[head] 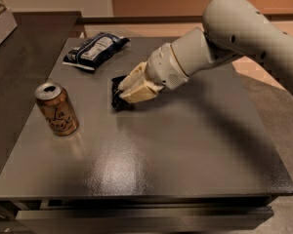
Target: Move rxbar chocolate near orange can
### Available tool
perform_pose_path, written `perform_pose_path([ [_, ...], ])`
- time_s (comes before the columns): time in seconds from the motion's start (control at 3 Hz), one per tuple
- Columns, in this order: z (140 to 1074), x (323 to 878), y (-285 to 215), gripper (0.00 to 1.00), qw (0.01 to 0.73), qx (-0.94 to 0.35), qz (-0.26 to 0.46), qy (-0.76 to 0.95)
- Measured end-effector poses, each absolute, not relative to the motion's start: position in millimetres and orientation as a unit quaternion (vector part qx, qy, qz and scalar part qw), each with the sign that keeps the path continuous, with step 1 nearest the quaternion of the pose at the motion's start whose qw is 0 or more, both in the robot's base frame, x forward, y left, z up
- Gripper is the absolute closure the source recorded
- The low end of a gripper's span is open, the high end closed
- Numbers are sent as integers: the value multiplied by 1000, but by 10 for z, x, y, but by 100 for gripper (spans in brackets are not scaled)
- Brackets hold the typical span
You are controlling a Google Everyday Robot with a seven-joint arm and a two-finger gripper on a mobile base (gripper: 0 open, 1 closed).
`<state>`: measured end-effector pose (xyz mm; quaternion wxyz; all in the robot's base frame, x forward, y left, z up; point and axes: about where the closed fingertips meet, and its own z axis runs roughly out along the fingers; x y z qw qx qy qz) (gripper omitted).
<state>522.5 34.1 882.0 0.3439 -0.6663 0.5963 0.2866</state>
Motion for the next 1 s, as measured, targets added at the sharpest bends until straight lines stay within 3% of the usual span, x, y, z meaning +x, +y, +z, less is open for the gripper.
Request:
perform_pose_path([
  [0.67,8751,4839,733,100,338,-699,311,549],
  [1.0,8702,4721,847,83,334,-708,314,538],
])
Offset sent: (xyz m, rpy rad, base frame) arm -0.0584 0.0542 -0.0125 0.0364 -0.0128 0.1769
